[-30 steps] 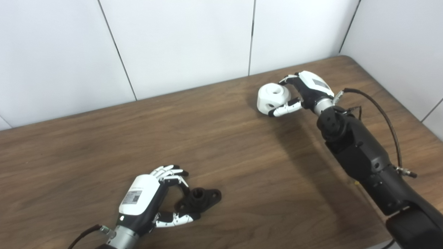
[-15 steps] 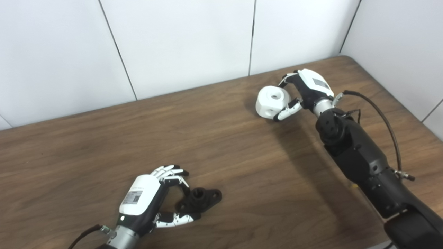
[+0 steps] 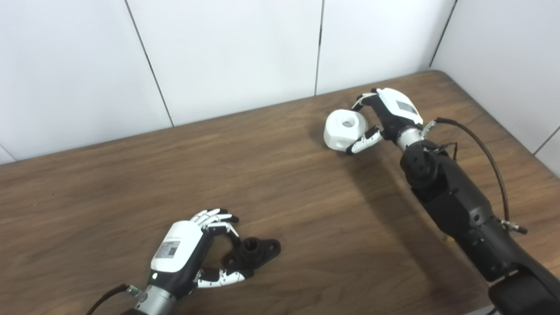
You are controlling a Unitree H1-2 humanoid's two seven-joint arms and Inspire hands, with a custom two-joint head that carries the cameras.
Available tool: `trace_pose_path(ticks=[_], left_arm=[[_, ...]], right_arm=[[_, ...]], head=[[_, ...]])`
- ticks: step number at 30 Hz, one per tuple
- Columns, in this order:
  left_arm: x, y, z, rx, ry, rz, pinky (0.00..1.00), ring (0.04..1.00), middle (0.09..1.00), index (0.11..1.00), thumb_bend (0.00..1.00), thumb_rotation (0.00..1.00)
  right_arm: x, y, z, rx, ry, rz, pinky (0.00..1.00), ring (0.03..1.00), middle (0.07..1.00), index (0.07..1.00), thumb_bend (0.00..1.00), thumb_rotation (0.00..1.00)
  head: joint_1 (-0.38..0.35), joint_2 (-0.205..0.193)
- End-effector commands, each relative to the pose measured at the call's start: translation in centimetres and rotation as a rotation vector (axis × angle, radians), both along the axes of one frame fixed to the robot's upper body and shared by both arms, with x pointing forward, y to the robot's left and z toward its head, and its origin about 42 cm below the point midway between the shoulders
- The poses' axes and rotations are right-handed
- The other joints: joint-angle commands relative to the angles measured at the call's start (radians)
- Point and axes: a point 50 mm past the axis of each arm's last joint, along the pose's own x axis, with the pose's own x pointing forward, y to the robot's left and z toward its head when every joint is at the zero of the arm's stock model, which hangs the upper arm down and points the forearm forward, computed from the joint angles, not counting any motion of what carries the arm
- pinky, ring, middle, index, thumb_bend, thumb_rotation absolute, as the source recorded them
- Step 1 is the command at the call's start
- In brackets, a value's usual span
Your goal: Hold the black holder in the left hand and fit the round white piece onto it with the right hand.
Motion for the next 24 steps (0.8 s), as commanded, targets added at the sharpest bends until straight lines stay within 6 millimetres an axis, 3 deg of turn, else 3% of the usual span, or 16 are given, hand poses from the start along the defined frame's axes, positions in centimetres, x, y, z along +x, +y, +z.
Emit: trace_pose_path(ticks=[1, 13, 24], left_arm=[[-1.6, 0.9, -2.9, 0.109, 0.145, 0.004, 0.86, 0.866, 0.781, 0.487, 0.52, 0.05], [-1.6, 0.2, -3.1, 0.102, 0.152, 0.004, 0.86, 0.869, 0.786, 0.488, 0.52, 0.05], [-1.6, -1.3, -3.1, 0.098, 0.157, 0.01, 0.86, 0.872, 0.789, 0.487, 0.52, 0.05]], right_arm=[[-0.1, 0.5, 3.4, -0.019, -0.122, 0.054, 0.86, 0.956, 0.846, 0.487, 0.52, 0.14], [-4.2, 4.0, 7.2, 0.007, -0.194, 0.195, 0.84, 0.945, 0.833, 0.486, 0.52, 0.14], [-8.1, 7.7, 10.5, 0.003, -0.136, 0.392, 0.88, 0.963, 0.826, 0.485, 0.52, 0.14]], head=[[0.003, -0.001], [0.039, 0.001], [0.105, 0.013]])
